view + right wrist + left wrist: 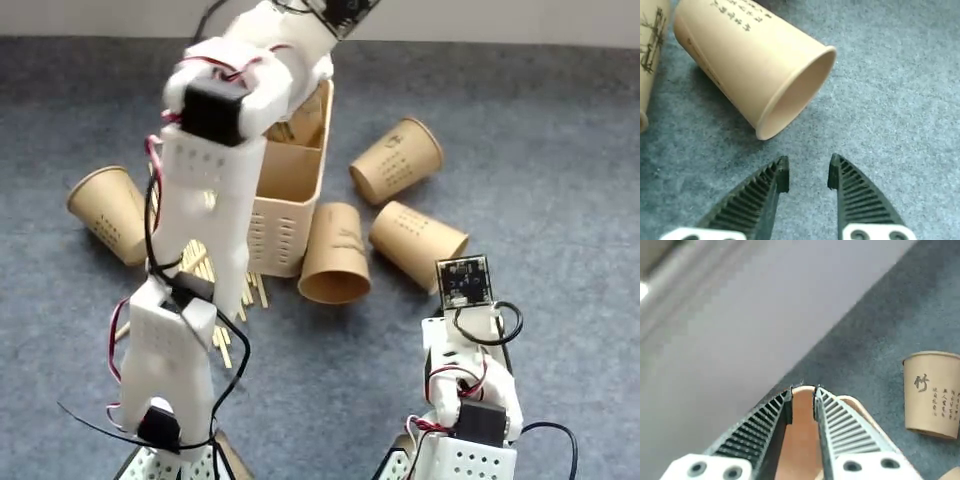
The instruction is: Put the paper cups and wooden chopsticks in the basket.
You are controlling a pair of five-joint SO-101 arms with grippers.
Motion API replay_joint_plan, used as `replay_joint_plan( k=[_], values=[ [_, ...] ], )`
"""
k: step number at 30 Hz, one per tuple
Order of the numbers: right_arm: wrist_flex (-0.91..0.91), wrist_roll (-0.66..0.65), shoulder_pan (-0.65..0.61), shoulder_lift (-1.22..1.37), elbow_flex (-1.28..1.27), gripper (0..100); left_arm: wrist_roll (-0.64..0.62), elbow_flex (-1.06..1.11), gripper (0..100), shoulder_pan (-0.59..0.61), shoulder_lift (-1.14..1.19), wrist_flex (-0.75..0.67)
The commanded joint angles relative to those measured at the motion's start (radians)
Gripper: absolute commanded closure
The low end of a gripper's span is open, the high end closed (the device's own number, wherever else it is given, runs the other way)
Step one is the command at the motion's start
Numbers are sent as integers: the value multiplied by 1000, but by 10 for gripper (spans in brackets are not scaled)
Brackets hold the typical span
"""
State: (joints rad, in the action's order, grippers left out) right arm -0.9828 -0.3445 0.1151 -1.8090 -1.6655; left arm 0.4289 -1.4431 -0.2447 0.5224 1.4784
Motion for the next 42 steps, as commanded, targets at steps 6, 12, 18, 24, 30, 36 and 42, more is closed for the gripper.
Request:
replay_joint_plan(
  k=[6,12,18,24,30,36,42],
  values=[
    [-2,0,-10,-5,-136,854,-11,-219,892,-19,-85,166],
    [-5,0,-4,-2,-136,854,-209,-199,892,386,-67,290],
    [-4,5,73,-2,-48,854,-315,140,892,757,-8,293],
    [-209,92,77,124,438,854,-273,527,893,800,-10,290],
    [-239,296,22,719,786,854,-322,659,891,797,-53,288],
    [-44,601,-191,1113,866,854,-316,679,891,802,-65,288],
    [81,661,-220,1178,846,853,-315,677,891,832,-71,279]
  ],
)
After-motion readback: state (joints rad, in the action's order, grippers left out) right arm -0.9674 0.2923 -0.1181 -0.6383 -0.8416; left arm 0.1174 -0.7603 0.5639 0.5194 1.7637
